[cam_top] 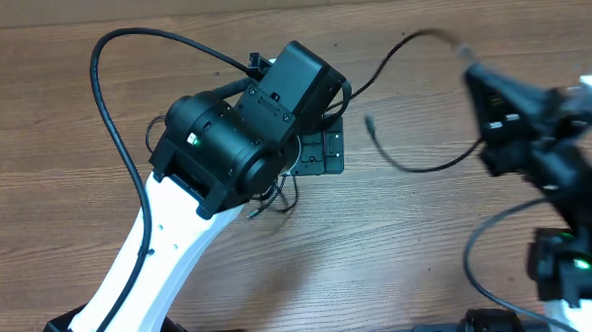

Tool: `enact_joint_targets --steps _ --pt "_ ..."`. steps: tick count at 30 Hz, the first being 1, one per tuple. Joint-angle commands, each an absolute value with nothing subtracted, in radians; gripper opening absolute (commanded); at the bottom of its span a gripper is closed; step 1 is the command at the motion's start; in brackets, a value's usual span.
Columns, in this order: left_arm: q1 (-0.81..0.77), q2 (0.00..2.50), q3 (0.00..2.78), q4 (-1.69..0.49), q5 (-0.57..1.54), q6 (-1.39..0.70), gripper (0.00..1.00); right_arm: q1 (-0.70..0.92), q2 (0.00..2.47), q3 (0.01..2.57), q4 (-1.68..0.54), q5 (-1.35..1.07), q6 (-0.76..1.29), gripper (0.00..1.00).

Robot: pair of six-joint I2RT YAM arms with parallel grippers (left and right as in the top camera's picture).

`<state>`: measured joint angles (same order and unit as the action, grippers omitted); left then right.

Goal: Untangle cables

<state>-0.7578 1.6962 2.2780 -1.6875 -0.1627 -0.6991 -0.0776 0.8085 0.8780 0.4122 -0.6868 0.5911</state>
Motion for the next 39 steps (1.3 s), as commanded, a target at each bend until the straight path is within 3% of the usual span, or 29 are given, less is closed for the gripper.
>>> enact_joint_targets --steps 1,13,20,24,39 --pt "-0.752 1.692 2.292 -1.689 -0.191 -0.679 0.99 -0.130 0.797 1.046 0.417 -0.669 0.632 0.04" --pt "-0.752 1.693 2.292 -1.689 -0.191 -0.676 1.00 -0.225 0.816 1.272 0.426 -0.452 0.632 0.04" --pt "-0.752 1.694 2.292 -1.689 -0.191 -0.676 1.00 -0.225 0.838 1.279 0.688 -0.283 0.633 0.04" --pt "-0.752 1.695 2.292 -1.685 -0.192 -0.676 1.00 -0.225 0.839 1.279 0.699 -0.310 0.632 0.04" --pt "-0.752 1.695 2.292 -1.650 -0.191 -0.676 0.99 -0.225 0.839 1.279 -0.420 -0.406 0.594 0.04"
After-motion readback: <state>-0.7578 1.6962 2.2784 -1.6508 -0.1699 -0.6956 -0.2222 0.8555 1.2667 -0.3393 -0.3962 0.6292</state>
